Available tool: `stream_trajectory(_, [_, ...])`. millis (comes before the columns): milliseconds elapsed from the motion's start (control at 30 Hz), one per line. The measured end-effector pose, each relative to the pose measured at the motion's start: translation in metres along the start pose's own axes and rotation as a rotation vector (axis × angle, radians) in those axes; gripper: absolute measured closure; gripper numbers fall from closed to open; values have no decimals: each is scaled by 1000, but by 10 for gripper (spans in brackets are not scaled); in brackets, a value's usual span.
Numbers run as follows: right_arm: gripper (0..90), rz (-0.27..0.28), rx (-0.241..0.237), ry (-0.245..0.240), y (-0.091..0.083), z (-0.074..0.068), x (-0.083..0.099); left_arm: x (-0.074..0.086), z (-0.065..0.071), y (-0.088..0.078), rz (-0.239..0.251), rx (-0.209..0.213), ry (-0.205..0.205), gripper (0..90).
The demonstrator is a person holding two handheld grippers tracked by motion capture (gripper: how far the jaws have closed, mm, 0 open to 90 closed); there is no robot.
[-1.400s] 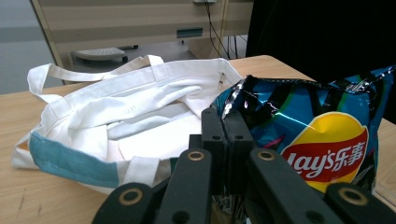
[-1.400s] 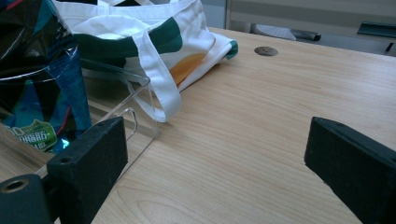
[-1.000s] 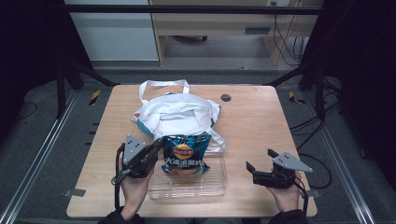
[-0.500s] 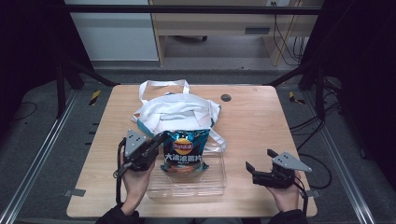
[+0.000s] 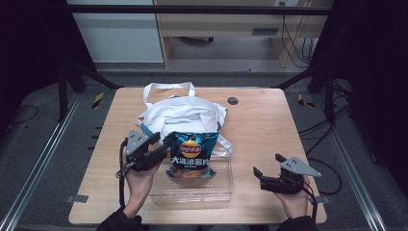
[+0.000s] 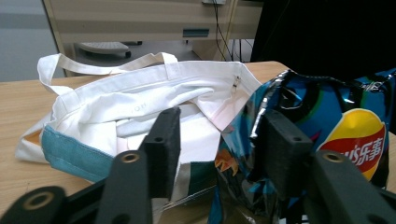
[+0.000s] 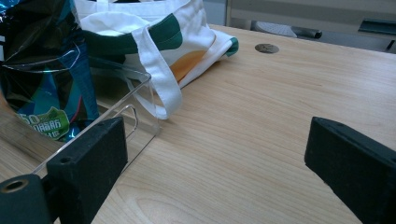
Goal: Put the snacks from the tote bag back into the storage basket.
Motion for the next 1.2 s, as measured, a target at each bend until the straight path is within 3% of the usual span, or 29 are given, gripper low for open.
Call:
stream_trajectory(300, [62, 1, -1, 2, -1, 0, 0, 0, 2, -10, -10, 42, 6, 406])
stream_trajectory(700, [62, 0, 0, 0, -1, 0, 0, -5, 5, -22, 6, 43, 35, 395])
stream_trajectory(833, [63, 1, -3, 3, -1, 0, 0, -4, 6, -22, -7, 76, 30, 504])
stream_trajectory(1100, [64, 1, -4, 3, -1, 0, 0, -5, 5, -25, 1, 125, -1, 855])
stream_trajectory(1200, [64, 0, -5, 4, -1, 0, 0, -5, 7, -26, 1, 134, 1, 885])
Point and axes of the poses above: each handheld gripper's, and its own axes: y roughly forward along the jaws, x roughly out of its underside, z roughly to its right, the point moved 2 cm from there along y, roughly forward along the jaws, and after that the axes turned 10 degrees about z, right-handed, at the moved point
